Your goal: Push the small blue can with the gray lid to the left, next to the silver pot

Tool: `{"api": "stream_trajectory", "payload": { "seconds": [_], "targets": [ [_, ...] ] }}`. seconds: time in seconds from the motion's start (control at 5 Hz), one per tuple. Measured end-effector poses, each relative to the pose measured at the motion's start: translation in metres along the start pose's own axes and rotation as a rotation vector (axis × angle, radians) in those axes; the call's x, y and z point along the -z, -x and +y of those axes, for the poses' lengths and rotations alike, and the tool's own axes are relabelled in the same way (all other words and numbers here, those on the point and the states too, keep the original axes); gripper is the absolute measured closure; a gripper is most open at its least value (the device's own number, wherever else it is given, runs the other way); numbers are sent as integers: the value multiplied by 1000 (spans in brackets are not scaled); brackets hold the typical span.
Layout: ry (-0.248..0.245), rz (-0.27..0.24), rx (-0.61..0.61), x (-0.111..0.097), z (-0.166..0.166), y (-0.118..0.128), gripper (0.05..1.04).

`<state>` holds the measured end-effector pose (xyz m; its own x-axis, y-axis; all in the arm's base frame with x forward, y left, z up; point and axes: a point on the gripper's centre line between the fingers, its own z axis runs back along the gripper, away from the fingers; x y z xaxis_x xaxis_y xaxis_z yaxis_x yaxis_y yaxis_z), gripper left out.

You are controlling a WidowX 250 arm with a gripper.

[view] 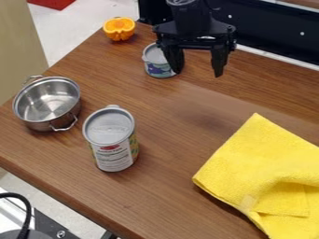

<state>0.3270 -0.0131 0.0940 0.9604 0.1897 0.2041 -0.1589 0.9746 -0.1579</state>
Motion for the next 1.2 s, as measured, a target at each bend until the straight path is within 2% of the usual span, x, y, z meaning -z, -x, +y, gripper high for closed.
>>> {"api": "stream_trajectory", "payload": {
  "seconds": [0.2,0.4,0.6,0.8,1.2],
  "targets": [
    [-7,33,-11,9,2,4,87],
    [-51,63,-174,23,-4,-2,87],
    [-132,29,-338,35,-9,-13,87],
    [-150,2,-586,43,-14,-32,87],
    [-246,-48,-1069,65,-14,-64,87]
  ]
}}
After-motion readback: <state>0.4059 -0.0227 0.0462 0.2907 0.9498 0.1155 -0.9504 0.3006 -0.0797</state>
